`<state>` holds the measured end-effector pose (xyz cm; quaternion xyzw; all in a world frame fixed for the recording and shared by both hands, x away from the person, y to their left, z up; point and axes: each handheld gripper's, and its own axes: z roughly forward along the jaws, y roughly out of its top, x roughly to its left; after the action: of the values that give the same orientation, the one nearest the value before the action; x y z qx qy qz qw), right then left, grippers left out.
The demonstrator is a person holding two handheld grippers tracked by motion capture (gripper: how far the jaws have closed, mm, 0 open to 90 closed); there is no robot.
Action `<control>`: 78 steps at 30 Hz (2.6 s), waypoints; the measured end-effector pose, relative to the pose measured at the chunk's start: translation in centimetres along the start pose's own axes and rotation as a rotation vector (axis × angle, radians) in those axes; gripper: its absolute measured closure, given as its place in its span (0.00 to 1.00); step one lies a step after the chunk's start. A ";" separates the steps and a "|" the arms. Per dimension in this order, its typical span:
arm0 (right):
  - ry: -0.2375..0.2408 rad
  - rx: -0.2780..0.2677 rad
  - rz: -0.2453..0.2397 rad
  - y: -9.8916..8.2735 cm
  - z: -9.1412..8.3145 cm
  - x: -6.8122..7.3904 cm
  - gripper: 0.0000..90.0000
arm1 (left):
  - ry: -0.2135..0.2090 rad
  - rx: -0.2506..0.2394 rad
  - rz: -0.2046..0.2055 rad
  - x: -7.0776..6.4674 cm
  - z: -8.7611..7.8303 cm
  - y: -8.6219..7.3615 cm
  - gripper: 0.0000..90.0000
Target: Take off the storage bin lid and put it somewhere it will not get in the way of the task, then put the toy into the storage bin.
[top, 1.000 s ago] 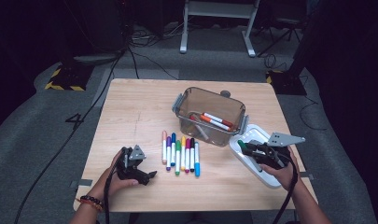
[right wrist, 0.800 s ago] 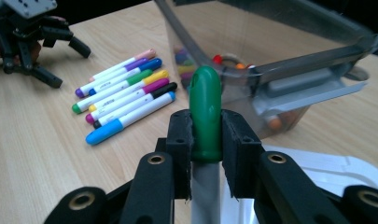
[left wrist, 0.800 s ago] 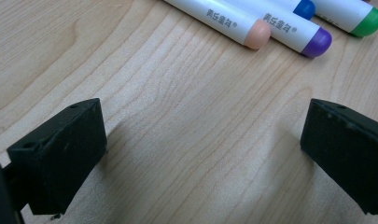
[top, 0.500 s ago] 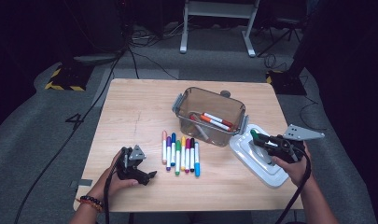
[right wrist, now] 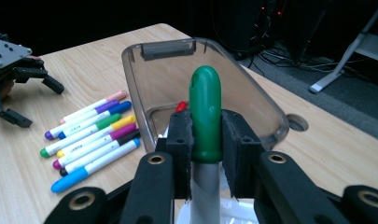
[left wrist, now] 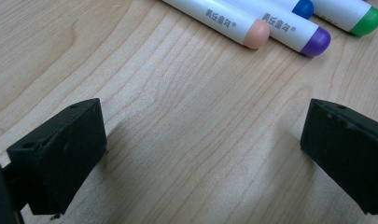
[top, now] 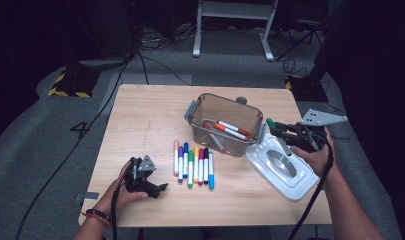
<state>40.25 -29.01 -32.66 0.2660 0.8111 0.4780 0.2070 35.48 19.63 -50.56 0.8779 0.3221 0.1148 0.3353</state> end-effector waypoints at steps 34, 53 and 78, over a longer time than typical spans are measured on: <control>0.113 0.265 -0.095 6.6 15.2 0.4 0.83 | -0.002 0.000 -0.001 0.0 0.1 0.1 0.00; 0.193 0.545 -0.149 3.7 19.7 0.1 0.83 | 0.004 0.000 -0.007 0.0 0.1 0.2 0.00; 0.104 0.293 -0.050 4.2 15.1 -0.1 0.37 | 0.005 0.001 -0.007 0.0 0.1 0.2 0.01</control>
<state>50.17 -17.34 -35.82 0.2480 0.8881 0.3625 0.1357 35.58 19.45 -50.56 0.8766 0.3261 0.1155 0.3346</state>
